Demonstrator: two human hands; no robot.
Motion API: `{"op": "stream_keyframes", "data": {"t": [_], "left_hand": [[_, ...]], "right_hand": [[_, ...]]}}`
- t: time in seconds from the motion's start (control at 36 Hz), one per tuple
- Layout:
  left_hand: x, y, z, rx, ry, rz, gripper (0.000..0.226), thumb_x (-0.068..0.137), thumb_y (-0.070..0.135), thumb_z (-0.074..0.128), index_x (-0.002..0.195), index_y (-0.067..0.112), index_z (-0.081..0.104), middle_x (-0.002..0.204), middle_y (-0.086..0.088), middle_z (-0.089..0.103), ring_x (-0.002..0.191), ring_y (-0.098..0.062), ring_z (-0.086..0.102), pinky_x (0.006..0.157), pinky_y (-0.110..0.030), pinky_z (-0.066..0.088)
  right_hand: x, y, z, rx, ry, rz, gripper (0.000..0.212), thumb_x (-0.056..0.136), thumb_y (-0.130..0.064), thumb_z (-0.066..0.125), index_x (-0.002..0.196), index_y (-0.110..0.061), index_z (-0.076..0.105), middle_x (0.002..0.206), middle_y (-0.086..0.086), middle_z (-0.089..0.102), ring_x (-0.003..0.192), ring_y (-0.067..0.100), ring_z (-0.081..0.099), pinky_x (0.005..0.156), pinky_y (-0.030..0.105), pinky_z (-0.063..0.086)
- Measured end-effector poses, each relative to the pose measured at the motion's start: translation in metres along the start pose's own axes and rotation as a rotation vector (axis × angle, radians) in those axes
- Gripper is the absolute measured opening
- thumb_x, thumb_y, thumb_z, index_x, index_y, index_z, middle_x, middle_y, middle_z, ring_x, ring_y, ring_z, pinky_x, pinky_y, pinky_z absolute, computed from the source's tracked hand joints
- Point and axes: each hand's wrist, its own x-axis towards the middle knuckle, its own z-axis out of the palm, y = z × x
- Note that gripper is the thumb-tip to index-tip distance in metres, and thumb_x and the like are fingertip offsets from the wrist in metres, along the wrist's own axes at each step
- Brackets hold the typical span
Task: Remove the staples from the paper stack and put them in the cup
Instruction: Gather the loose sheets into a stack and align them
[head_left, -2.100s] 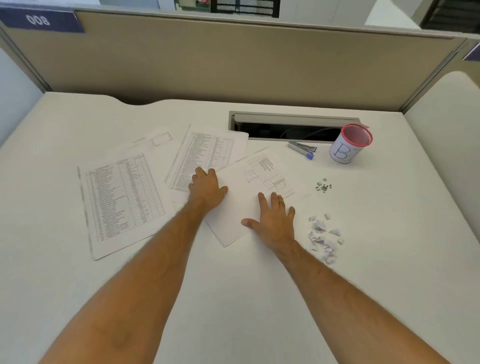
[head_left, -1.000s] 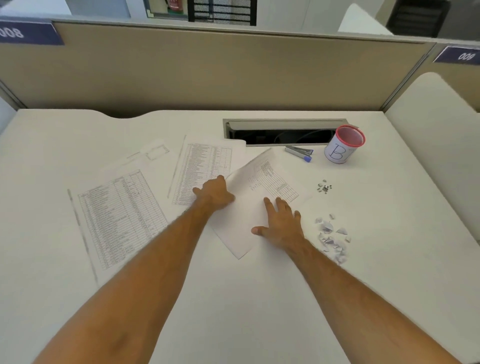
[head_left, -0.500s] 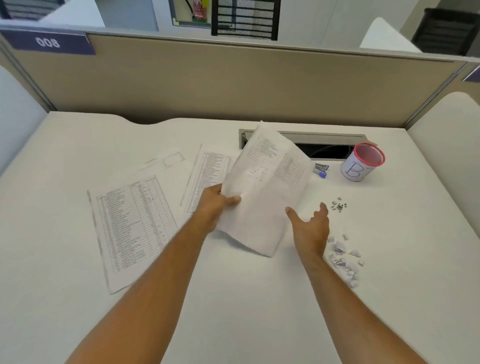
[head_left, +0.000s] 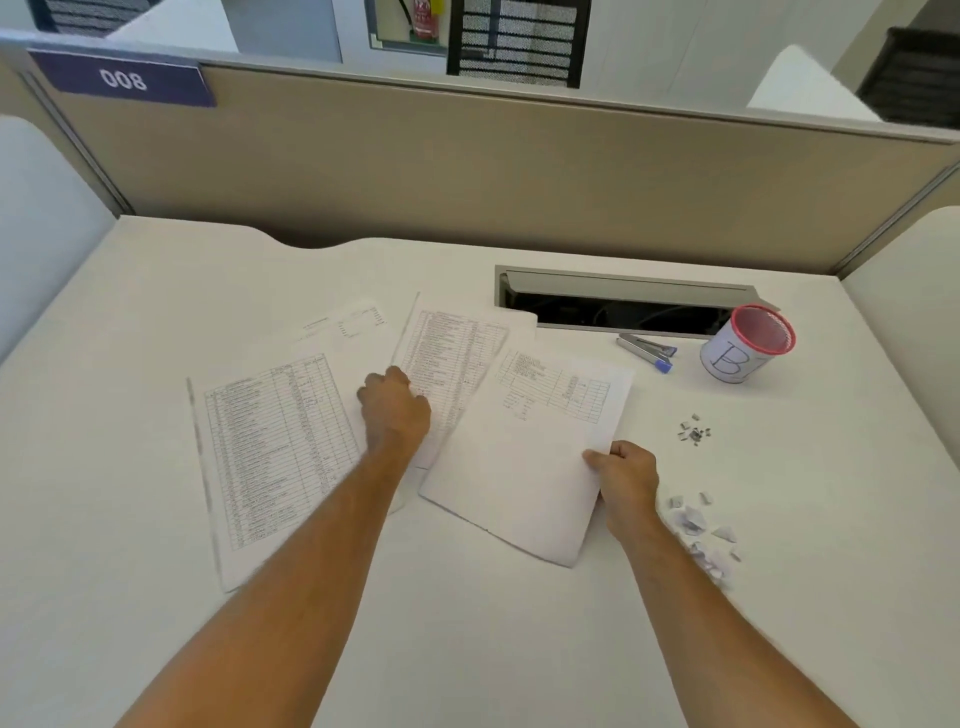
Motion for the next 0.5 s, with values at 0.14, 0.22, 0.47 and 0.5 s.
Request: {"op": "stream_keyframes", "data": {"t": [0.14,0.22,0.47,0.5], "left_hand": [[0.012,0.002,-0.001,0.290,-0.020,0.000,0.063,0.095,0.038,0.069,0.140,0.004,0.043,0.140,-0.023,0.046,0.131,-0.040,0.043,0.110,-0.051,0.038],[0.017,0.010,-0.004,0.360,-0.044,-0.037,0.072,0.092,0.042,0.073,0.143,0.005,0.039,0.141,-0.024,0.047,0.131,-0.040,0.045,0.109,-0.052,0.038],[0.032,0.021,-0.007,0.327,-0.094,-0.210,0.065,0.089,0.035,0.077,0.140,0.009,0.046,0.141,-0.017,0.054,0.135,-0.036,0.046,0.112,-0.051,0.036],[0.032,0.021,-0.007,0.353,-0.090,-0.206,0.065,0.089,0.036,0.077,0.140,0.008,0.047,0.143,-0.018,0.051,0.136,-0.036,0.045,0.112,-0.051,0.036]], "right_hand": [[0.005,-0.005,0.001,-0.085,-0.003,0.007,0.021,0.074,-0.012,0.073,0.072,-0.003,0.055,0.074,0.008,0.060,0.065,0.022,0.052,0.060,0.032,0.042],[0.005,-0.006,0.000,-0.107,-0.009,0.000,0.019,0.074,-0.012,0.074,0.072,-0.013,0.056,0.074,0.008,0.061,0.066,0.023,0.053,0.061,0.033,0.043],[0.000,-0.008,0.001,-0.163,-0.007,-0.020,0.033,0.081,-0.009,0.073,0.065,-0.014,0.045,0.071,0.007,0.057,0.064,0.023,0.050,0.060,0.031,0.040],[0.000,-0.008,0.001,-0.165,-0.007,-0.022,0.032,0.081,-0.009,0.073,0.066,-0.013,0.045,0.072,0.007,0.057,0.065,0.023,0.050,0.061,0.031,0.040]]}}
